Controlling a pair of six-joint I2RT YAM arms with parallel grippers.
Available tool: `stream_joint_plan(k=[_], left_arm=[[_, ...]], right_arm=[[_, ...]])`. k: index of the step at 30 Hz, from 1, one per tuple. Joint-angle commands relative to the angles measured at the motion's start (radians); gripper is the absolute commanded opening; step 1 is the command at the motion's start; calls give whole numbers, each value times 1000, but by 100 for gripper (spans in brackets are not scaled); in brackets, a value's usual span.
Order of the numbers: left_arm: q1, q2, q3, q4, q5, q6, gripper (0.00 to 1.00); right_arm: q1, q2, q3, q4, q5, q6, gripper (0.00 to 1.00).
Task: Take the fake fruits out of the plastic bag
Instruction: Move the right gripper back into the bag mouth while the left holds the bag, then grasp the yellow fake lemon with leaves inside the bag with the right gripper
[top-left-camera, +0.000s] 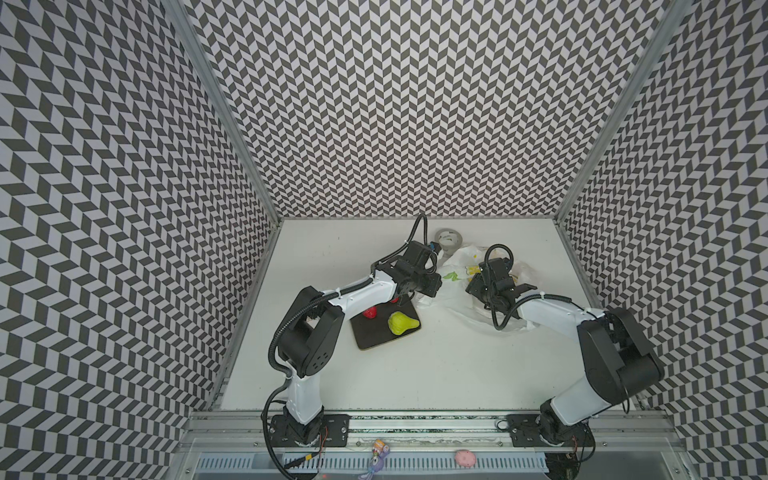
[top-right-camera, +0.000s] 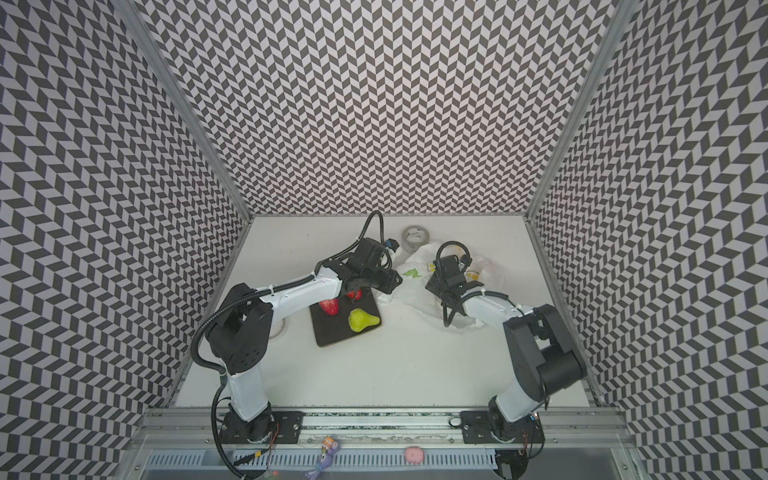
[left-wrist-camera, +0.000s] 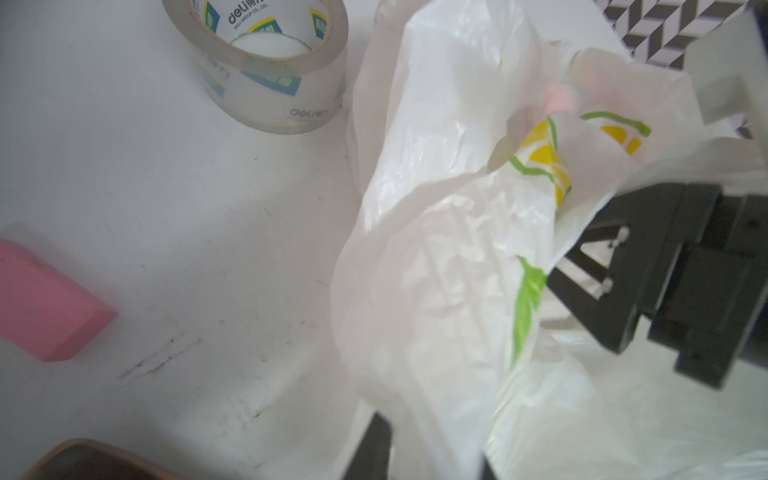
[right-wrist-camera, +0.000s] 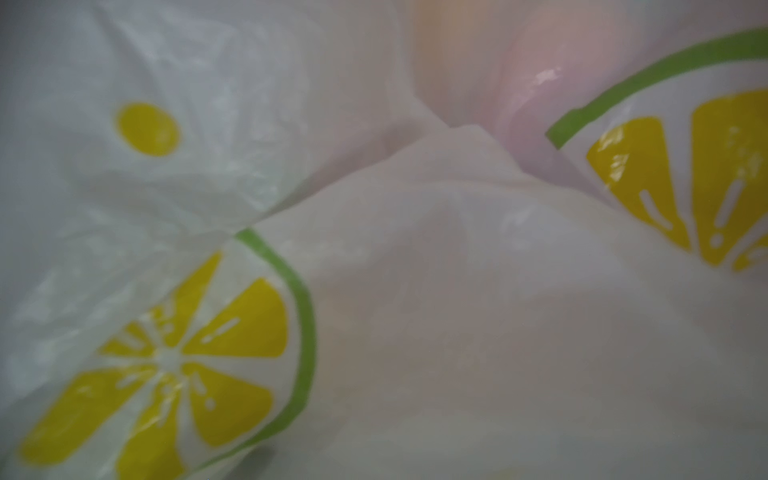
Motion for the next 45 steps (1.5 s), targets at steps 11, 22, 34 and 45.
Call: stream_joint_plan(k=[11,22,34,45], left_arm=[[-46,-24,-11,-47,-92,26,0],[-57,-34,3,-46,-105,37,0],[-55,-48,-13,-43,-141,20,0],[-49,-50,-32,-5,-152,-54,0]], right_arm=[[-15,42,36,221,-54,86,76],[-15,182,123,157,-63,66,71],[-20,228,162,104,-22,-71,60],[-21,123,120,89,-87,-81,45]])
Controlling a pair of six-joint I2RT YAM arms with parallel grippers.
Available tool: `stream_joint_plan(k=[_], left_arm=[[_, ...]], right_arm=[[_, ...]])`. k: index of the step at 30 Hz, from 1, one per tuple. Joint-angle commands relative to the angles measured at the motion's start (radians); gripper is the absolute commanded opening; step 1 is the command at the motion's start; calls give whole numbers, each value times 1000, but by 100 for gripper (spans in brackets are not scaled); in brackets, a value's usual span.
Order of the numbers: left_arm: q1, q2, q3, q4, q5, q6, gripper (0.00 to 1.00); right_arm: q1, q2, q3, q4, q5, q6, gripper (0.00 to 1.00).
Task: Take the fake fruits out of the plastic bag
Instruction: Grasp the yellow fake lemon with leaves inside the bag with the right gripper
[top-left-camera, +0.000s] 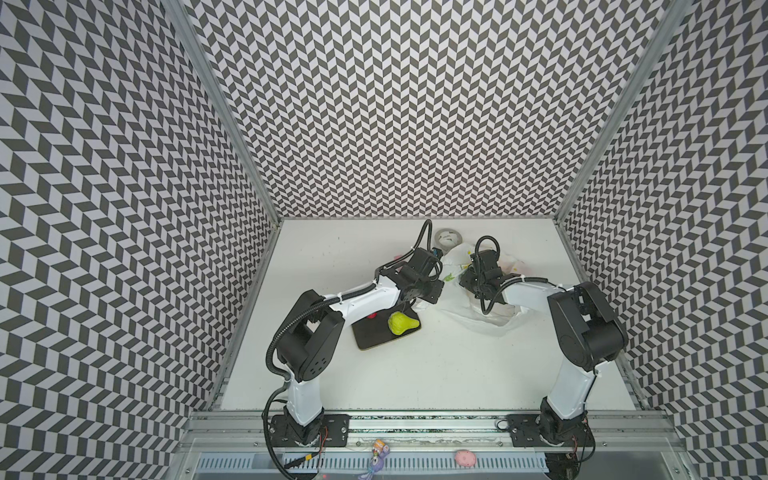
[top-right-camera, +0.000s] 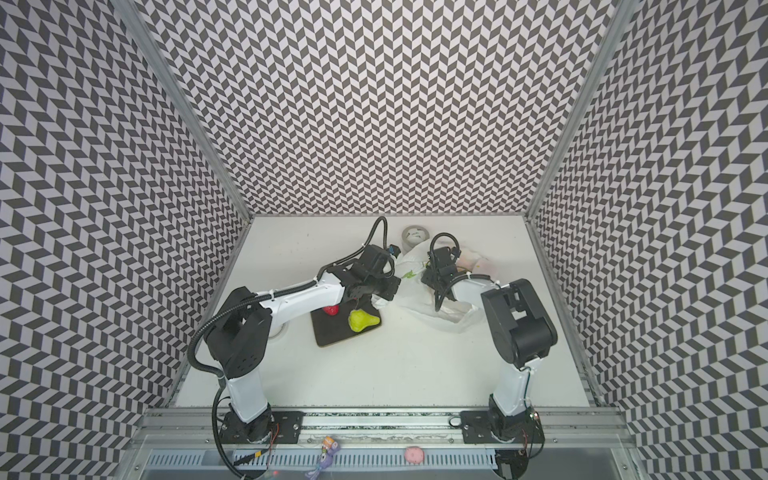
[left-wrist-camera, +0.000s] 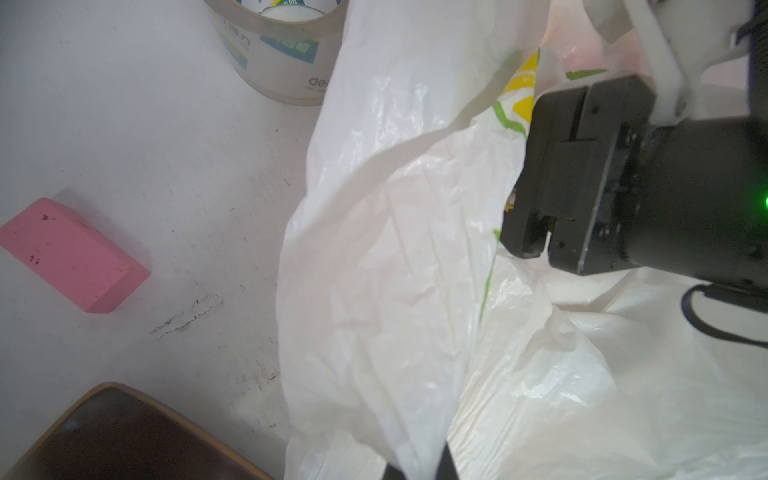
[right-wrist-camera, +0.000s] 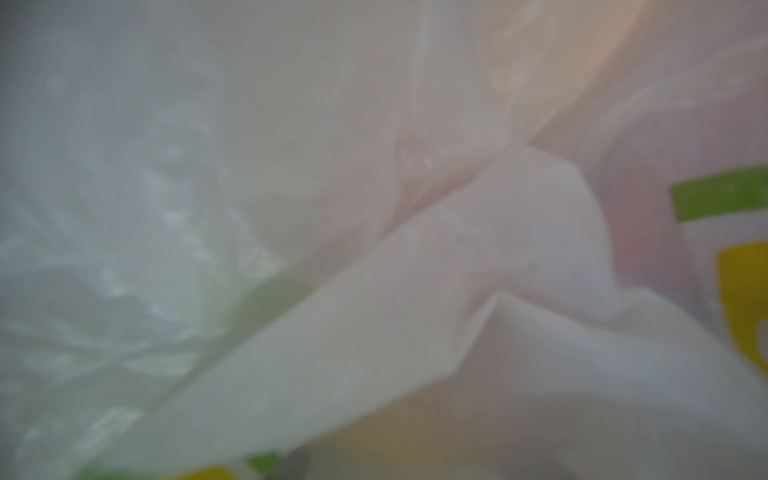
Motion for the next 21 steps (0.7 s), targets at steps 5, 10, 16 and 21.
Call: stream_joint_plan(k=[5,10,16,21], left_arm=[[8,-17,8,42,-12,-44,0],[9,6,39,44,-21,-49,0],[11,22,60,63,-19,-55,0],[16,27,85,76,-25,-69,0]], right_arm=[[-4,-192,-92,-32,-71,-8,45],[-3,-291,-151,-86,-94,-44,46],[-5,-382,-192,-188,-81,-127,46],[-5,-443,-227,-287,-63,-177,46]])
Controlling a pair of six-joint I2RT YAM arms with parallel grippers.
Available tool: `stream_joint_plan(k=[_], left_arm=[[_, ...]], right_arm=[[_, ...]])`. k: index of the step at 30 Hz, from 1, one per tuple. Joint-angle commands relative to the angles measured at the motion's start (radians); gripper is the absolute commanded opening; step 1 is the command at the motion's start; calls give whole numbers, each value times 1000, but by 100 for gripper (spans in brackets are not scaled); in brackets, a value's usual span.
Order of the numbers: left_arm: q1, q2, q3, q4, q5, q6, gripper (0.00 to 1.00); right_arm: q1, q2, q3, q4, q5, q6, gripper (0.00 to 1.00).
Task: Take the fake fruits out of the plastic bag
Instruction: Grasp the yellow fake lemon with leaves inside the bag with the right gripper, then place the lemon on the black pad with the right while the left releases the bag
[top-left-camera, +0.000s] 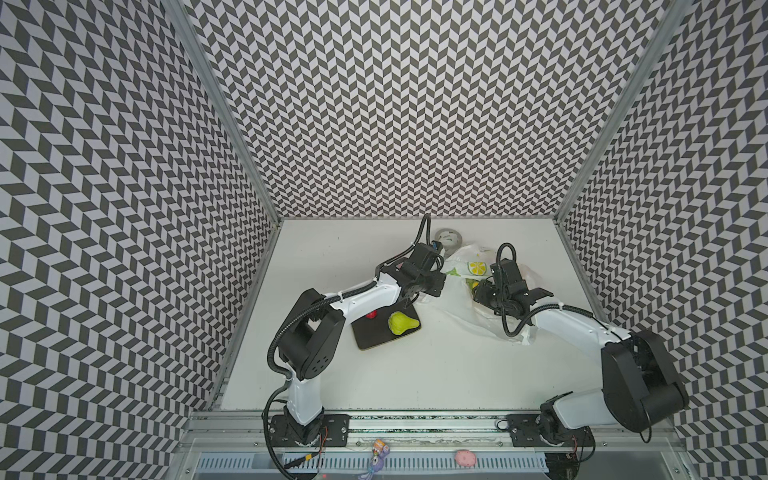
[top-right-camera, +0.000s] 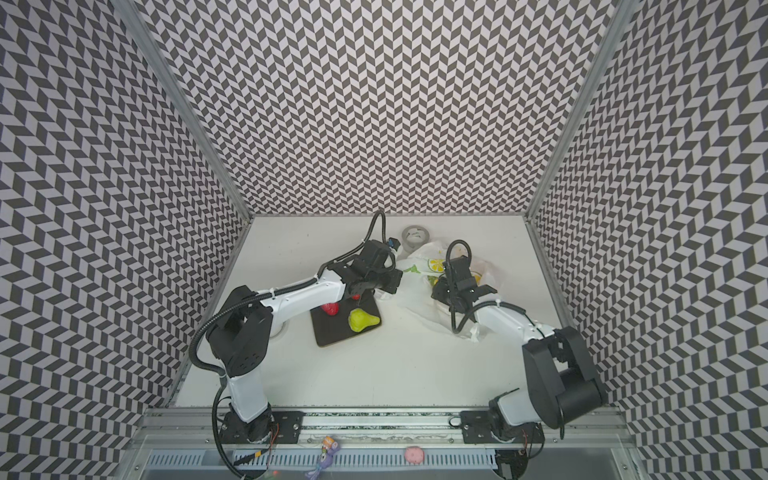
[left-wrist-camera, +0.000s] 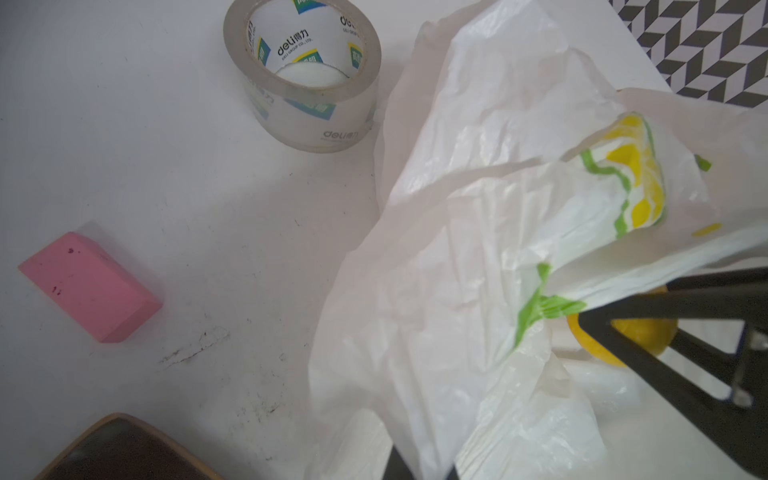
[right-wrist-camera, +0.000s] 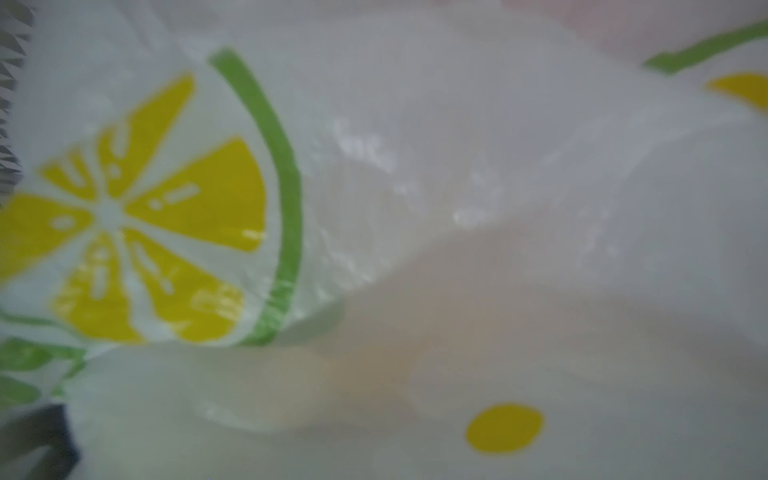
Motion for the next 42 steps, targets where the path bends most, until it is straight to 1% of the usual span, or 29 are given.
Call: stream_joint_plan(k=[1,5,8,13,15,17,21,25,28,34,40,42], left_arm=[[9,12,42,37,-19,-20,0],[21,26,57,39,-30,-29,0],[28,51,80,29,-27,-31,0],[28,77,101,20,-12,-30,0],[28,80,101,20,-8,-30,4],[28,79,99,19,-8,-31,11],[28,67,91,17,-2,-30,28],[28,33,58,35,3,-32,49],[29,3,37,48,12,-28,59],[33,-45,24,60,25,-26,69],[42,-93,27,69,22,-29,70],[45,-114,27,71,23,-30,70]], right_arm=[[-4,-62,-26,-82,27,-48,46],[-4,-140,-55,-136,56,-58,46],[-4,-203,-64,-170,48,-80,46],[-4,-326,-76,-134,-58,-191,47],[-4,-368,-73,-131,-93,-232,47],[-4,-416,-72,-126,-131,-261,47],[-4,-509,-66,-112,-167,-285,47],[-4,-611,-69,-78,-138,-280,47],[-4,-672,-72,-59,-116,-268,48],[-4,-703,-51,-54,-114,-259,48],[-4,-667,-44,-93,-127,-261,48],[-4,-649,-44,-110,-151,-261,48]])
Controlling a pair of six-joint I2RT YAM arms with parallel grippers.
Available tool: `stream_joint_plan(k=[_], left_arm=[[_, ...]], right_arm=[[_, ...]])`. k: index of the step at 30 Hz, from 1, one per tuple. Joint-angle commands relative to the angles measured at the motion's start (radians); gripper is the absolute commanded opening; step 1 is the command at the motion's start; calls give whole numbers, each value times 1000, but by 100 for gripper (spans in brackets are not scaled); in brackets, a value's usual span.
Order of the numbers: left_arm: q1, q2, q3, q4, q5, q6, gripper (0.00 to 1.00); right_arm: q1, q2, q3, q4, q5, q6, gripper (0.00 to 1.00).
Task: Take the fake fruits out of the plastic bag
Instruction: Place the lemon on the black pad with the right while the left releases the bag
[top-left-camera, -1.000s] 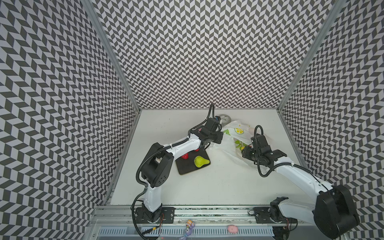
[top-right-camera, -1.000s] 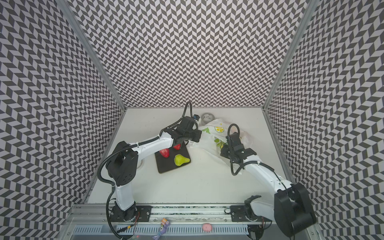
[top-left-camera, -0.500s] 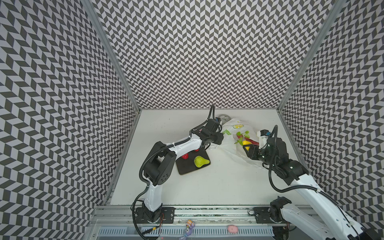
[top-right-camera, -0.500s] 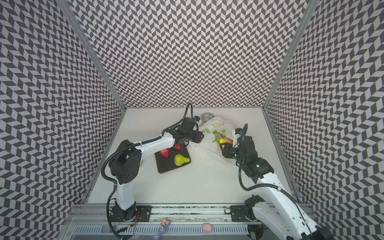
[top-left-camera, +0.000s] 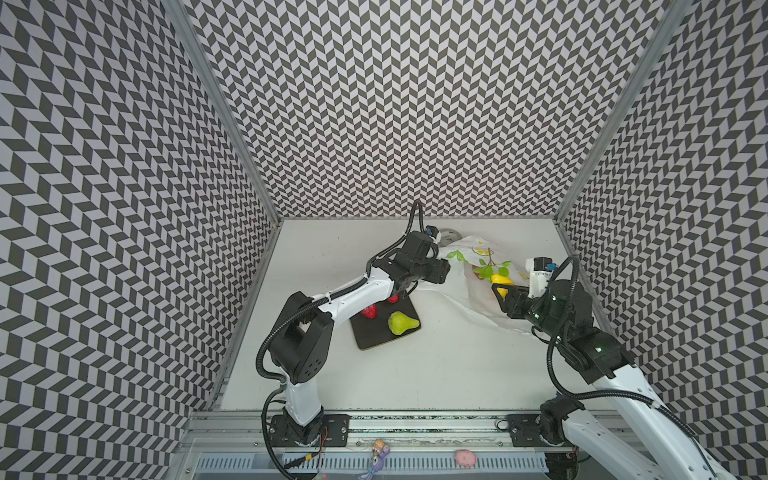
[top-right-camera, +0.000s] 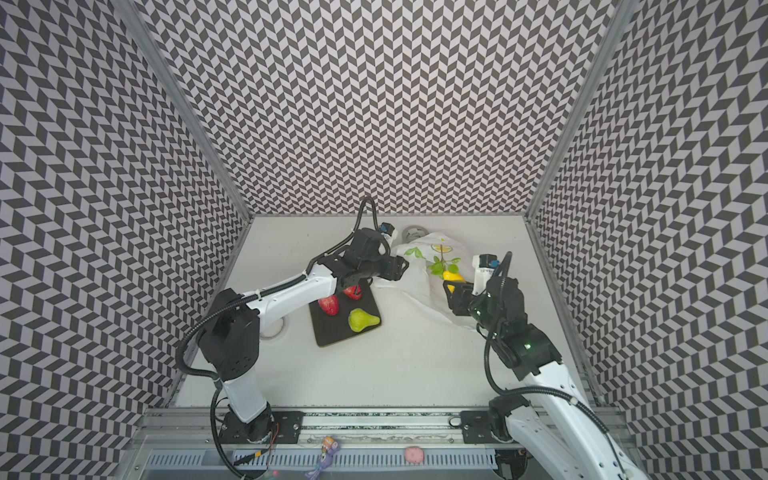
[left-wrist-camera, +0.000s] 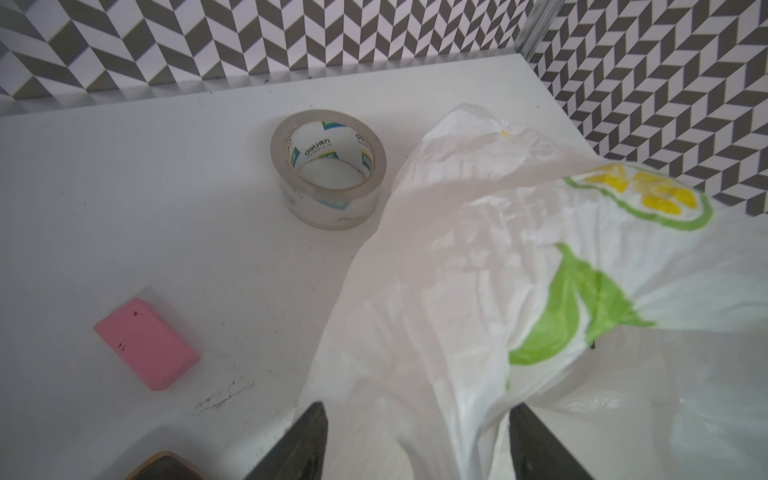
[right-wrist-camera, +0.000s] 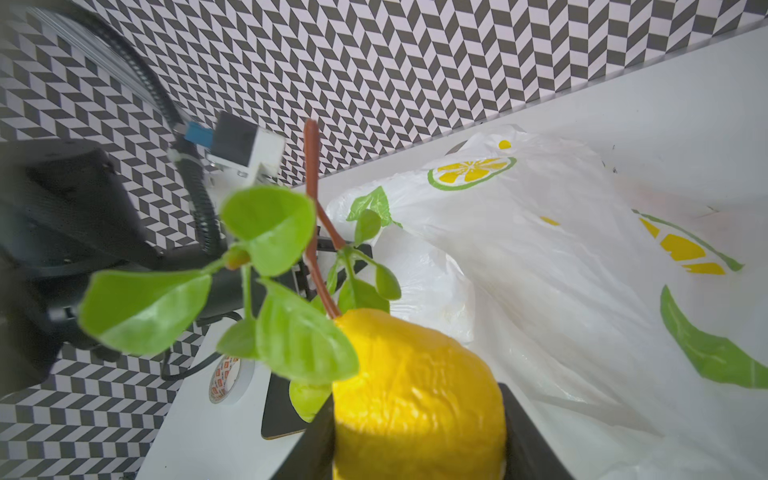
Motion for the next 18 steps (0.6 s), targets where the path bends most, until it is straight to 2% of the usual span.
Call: stream_joint_plan(k=[1,5,10,15,18], left_arm=[[9,-55,-8,30,4,-5,71],[13,-89,-12,32,15,-8,76],[32,-167,-42,36,13,-23,88],[129,-323,-107,27,-8,-110,90],[217,-419,-145,-4,-47,-151,89]], right_arm=[[-4,24,27,2,-36,-15,48],[-4,22,34,22,-92,-30,48],[-4,43,93,39,-129,-60,48],[12,116,164,81,-209,-97,48],[88,180,207,121,-184,-134,48]])
